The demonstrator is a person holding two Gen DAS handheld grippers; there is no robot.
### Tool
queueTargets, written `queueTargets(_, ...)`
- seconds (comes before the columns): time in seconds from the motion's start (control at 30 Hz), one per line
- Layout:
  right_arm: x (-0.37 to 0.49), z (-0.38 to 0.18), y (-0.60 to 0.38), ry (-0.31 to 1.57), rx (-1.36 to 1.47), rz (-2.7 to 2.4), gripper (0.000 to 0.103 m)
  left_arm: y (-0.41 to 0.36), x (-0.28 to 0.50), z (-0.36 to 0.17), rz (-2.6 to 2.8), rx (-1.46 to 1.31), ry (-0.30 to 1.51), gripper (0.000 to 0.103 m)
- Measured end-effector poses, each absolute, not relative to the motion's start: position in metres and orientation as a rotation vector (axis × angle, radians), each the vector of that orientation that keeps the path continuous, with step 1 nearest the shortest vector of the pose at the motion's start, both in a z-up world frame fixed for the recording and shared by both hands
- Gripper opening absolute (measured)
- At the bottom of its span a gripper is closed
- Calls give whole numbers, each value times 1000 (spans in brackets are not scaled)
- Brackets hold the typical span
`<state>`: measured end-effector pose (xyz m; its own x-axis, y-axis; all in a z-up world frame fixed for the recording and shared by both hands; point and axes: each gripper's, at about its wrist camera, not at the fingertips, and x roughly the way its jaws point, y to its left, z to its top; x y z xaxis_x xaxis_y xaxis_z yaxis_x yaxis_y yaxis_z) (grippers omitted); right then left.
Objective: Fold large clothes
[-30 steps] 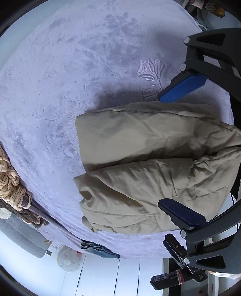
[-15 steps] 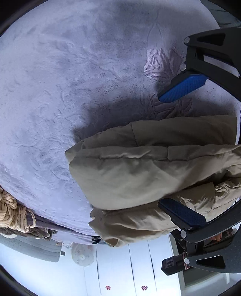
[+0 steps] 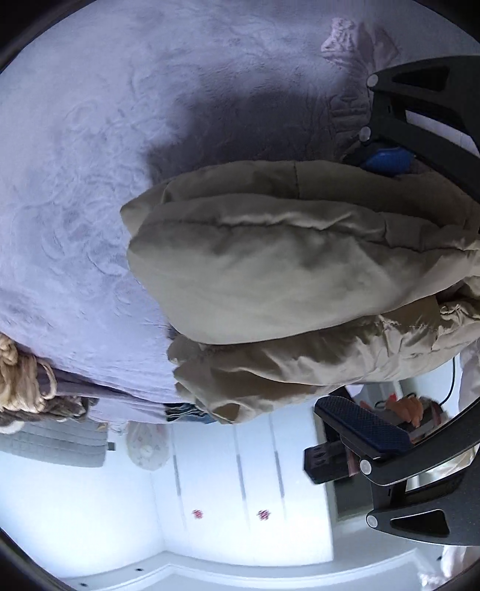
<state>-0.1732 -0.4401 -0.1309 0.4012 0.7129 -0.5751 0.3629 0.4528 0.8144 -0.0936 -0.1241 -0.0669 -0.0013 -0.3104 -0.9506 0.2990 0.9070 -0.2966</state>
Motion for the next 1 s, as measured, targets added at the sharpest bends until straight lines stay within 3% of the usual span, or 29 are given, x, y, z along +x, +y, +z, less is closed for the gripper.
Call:
queueTargets(0.2, -145, -120, -405, 1333, 854, 329, 103, -123, -82, -72, -522, -73, 1509, 103)
queueTargets(0.4, -138, -133, -407, 1367, 879, 299, 103, -102, -55, -75, -654, -244, 1492, 103)
queueTargets(0.67, -136, -155, -411, 1400, 931, 318, 103, -91, -36, -138, -815, -500, 1633, 103)
queueTargets(1.0, -135, -183, -410, 1476, 1077, 349, 103, -122, -50, -146, -762, -392, 1627, 103)
